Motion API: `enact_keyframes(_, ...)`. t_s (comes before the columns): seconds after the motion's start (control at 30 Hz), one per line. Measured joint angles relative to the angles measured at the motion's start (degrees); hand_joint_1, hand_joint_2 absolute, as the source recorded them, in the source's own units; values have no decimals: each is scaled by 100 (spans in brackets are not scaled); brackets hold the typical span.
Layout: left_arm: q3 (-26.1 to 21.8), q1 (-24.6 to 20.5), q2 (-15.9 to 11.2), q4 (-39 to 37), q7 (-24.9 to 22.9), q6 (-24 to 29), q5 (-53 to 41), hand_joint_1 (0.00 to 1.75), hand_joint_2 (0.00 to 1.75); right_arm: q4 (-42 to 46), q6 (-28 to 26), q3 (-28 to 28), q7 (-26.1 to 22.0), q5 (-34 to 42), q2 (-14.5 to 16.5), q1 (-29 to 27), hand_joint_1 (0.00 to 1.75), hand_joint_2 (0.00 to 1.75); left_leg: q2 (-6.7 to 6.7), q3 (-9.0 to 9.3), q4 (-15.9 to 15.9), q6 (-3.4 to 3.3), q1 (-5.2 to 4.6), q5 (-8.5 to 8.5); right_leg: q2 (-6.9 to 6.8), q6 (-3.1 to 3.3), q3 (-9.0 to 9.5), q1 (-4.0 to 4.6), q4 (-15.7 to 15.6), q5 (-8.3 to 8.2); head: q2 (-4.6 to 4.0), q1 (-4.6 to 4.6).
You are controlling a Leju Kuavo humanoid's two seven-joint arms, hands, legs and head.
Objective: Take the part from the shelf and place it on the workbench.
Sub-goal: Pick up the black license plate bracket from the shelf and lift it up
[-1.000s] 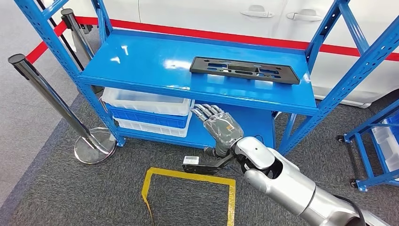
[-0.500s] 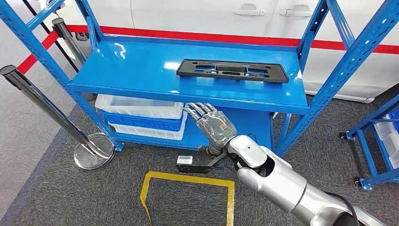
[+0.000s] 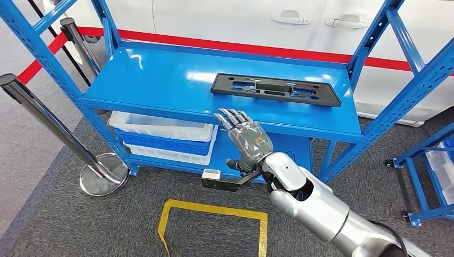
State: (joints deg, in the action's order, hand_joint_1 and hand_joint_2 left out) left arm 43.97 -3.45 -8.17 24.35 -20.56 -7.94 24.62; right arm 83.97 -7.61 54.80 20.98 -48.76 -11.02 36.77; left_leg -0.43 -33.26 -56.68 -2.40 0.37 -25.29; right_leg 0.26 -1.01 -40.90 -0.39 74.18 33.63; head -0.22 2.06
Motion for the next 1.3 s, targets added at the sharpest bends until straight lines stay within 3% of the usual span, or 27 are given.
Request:
enact_keyframes(0.03, 14, 7, 0, 2, -1, 7, 7, 0, 0, -7, 19, 0, -1, 0, 0, -16, 0, 175, -3, 49, -2, 8, 0, -39, -2, -4, -37, -8, -87, -156, 0, 1)
enact_keyframes(0.1, 35, 22, -1, 18, -10, 16, 46, 0, 0, -18, 62, -1, -3, 0, 0, -24, 0, 175, -7, 165, -4, 35, 1, -129, -5, 20, 157, -12, -772, -727, 0, -1)
enact_keyframes(0.17, 65, 16, -4, 37, -29, 19, 100, 0, 0, -29, 109, -2, -6, 1, 1, -21, 0, 175, -9, 237, -14, 87, -3, -209, -8, 83, 377, 23, -1390, -1002, 0, 5)
enact_keyframes(0.23, 102, 0, -14, 50, -42, 16, 142, 0, 0, -41, 144, -2, -14, -3, 14, -31, 0, 175, -8, 275, -32, 162, -11, -249, -9, 156, 461, 53, -1573, -968, 0, 18)
enact_keyframes(0.33, 148, -7, -40, 66, -38, 7, 202, 0, 0, -60, 172, 0, -36, -100, 40, -33, 0, 175, 4, 256, -227, 248, -7, -320, -5, 268, 606, 22, -1653, -970, 0, 33)
enact_keyframes(0.37, 162, -13, -48, 68, -32, 4, 225, 0, 0, -67, 185, 1, -40, -161, 54, -29, 0, 175, 7, 150, -434, 273, 3, -391, -5, 295, 654, 11, -1666, -956, 0, 44)
enact_keyframes(0.47, 214, -28, -56, 71, -7, 3, 290, 0, 0, -109, 212, 16, -41, -315, 111, -57, 0, 175, 11, -516, -1434, 348, 21, -744, -8, 336, 754, 13, -1676, -863, 0, 66)
enact_keyframes(0.5, 233, -24, -57, 72, -1, 7, 306, 0, 0, -129, 212, 23, -38, -342, 125, -81, 0, 175, 12, -694, -1613, 367, 23, -770, -6, 335, 798, 16, -1676, -824, 0, 66)
enact_keyframes(0.53, 250, -16, -57, 72, 0, 11, 322, 0, 0, -150, 210, 29, -35, -358, 133, -101, 0, 175, 12, -762, -1579, 375, 24, -669, -3, 331, 852, 18, -1676, -783, 0, 66)
enact_keyframes(0.57, 267, -8, -60, 73, -1, 15, 336, 0, 0, -169, 208, 33, -33, -370, 143, -115, 0, 175, 13, -721, -1329, 372, 24, -445, 2, 324, 914, 19, -1676, -739, 0, 66)
enact_keyframes(0.63, 294, 0, -66, 75, -1, 21, 364, 0, 0, -203, 207, 37, -33, -388, 168, -121, 0, 175, 15, -472, -554, 343, 18, 60, 14, 293, 1033, 25, -1677, -651, 0, 66)
enact_keyframes(0.7, 320, -14, -71, 81, 0, 26, 396, 0, 0, -229, 210, 38, -32, -394, 190, -118, 0, 175, 19, -308, -103, 276, -9, 172, 26, 236, 1080, 41, -1687, -581, 0, 68)
enact_keyframes(0.83, 368, -16, -72, 110, -2, 43, 473, 0, 0, -257, 221, 44, -27, -396, 209, -116, 0, 175, 10, -168, -17, 110, 2, 129, 29, 104, 1120, 50, -1574, -485, 0, 55)
enact_keyframes(0.9, 388, -17, -75, 123, -5, 56, 499, 0, 0, -257, 225, 44, -24, -397, 210, -104, 0, 175, 7, -101, -1, 53, 9, 106, 21, 55, 861, 33, -1105, -303, 0, 36)
enact_keyframes(1.0, 423, -20, -84, 126, -4, 69, 521, 0, 0, -263, 244, 46, -23, -397, 209, -135, 0, 175, -5, -21, -5, 11, 3, 7, 12, 26, 169, 27, -142, 37, 0, 25)
enact_keyframes(1.03, 432, -14, -86, 127, -5, 74, 540, 0, 0, -266, 258, 48, -20, -396, 209, -151, 0, 175, -11, 34, -8, 10, -1, -40, 11, 33, 53, 29, -94, 9, 0, 25)
enact_keyframes(1.07, 437, -5, -89, 127, -5, 80, 568, 0, 0, -267, 280, 48, -15, -394, 208, -159, 0, 175, -16, 107, -10, 13, -8, -93, 9, 51, 39, 34, -248, -146, 0, 25)
enact_keyframes(1.13, 445, 4, -88, 137, -6, 93, 631, 0, 0, -267, 323, 48, -7, -387, 208, -162, 0, 175, -22, 270, -10, 24, -27, -204, 7, 131, 210, 65, -960, -719, 0, 24)
enact_keyframes(1.17, 455, 3, -86, 145, -5, 97, 661, 0, 0, -267, 344, 49, -5, -384, 208, -159, 0, 175, -31, 329, -12, 42, -38, -254, 8, 175, 301, 86, -1285, -901, 0, 26)
enact_keyframes(1.2, 464, -6, -85, 157, -4, 99, 689, 0, 0, -266, 362, 50, -3, -381, 208, -158, 0, 175, -38, 363, -12, 71, -43, -303, 10, 214, 372, 105, -1495, -1016, 0, 27)
enact_keyframes(1.3, 484, -24, -90, 190, -2, 99, 758, 0, 0, -254, 397, 54, 4, -378, 214, -155, 0, 175, -39, 421, -83, 183, -46, -375, 23, 294, 510, 103, -1630, -1016, 0, 29)
